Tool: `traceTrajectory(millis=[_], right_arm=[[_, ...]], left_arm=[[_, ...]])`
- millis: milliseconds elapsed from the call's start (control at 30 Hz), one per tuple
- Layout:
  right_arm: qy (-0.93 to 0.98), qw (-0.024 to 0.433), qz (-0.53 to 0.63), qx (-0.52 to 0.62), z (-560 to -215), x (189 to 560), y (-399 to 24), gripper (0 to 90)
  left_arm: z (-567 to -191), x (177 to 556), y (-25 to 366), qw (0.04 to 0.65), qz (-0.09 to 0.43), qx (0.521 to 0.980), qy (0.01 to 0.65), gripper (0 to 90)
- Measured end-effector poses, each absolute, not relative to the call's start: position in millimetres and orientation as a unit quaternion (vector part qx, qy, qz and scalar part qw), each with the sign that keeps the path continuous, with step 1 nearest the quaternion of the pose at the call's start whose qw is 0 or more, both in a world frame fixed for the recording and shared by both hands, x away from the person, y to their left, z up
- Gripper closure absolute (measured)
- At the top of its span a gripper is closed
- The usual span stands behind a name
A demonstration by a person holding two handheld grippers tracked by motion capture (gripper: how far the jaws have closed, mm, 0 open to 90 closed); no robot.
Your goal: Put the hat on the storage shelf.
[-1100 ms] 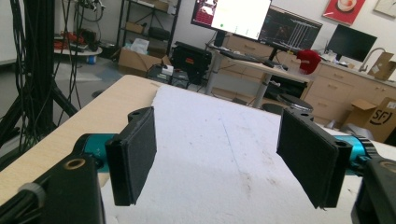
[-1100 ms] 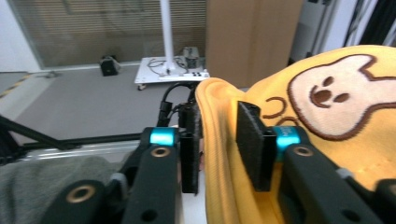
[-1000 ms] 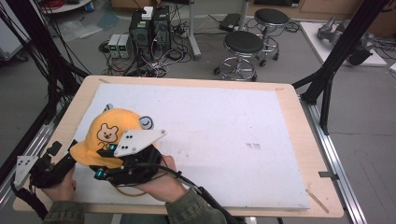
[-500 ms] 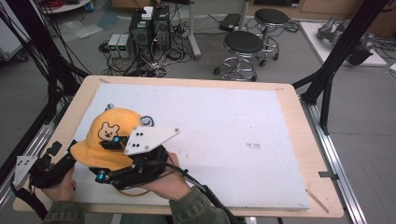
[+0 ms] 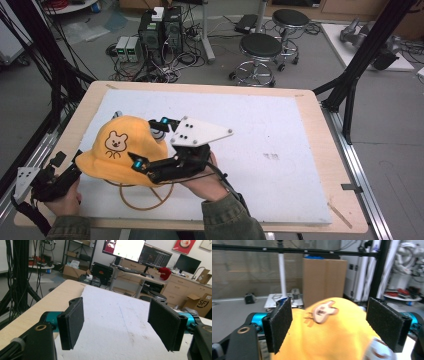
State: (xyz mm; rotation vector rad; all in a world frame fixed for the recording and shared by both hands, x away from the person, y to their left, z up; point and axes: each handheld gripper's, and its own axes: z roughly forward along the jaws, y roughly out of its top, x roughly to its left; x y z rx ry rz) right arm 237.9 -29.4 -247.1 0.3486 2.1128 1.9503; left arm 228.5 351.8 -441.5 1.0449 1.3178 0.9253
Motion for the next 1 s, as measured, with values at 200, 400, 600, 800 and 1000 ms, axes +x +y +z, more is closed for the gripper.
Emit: traceTrajectory(millis=[200,400,600,800,1000], right_arm=[[0.719,0.147,0.662,0.155,-246.3,250.8,-56.4,16.6],[0.708,0.167,0.659,0.19,-250.0,260.6,-86.6,15.3],[0.704,0.192,0.646,0.225,-258.6,265.0,-122.6,12.5],[0.689,0.214,0.64,0.266,-269.1,265.5,-162.8,11.6],[0.671,0.231,0.636,0.303,-278.3,266.5,-196.0,11.3]], left_arm=[[-441.5,228.5,351.9,0.574,0.395,0.446,0.562,29.2],[-441.8,228.7,351.9,0.574,0.394,0.446,0.562,29.2],[-441.8,228.0,352.1,0.574,0.394,0.445,0.563,29.2],[-442.3,228.6,350.3,0.576,0.388,0.446,0.564,29.2],[-442.4,228.7,349.5,0.576,0.389,0.447,0.563,29.1]])
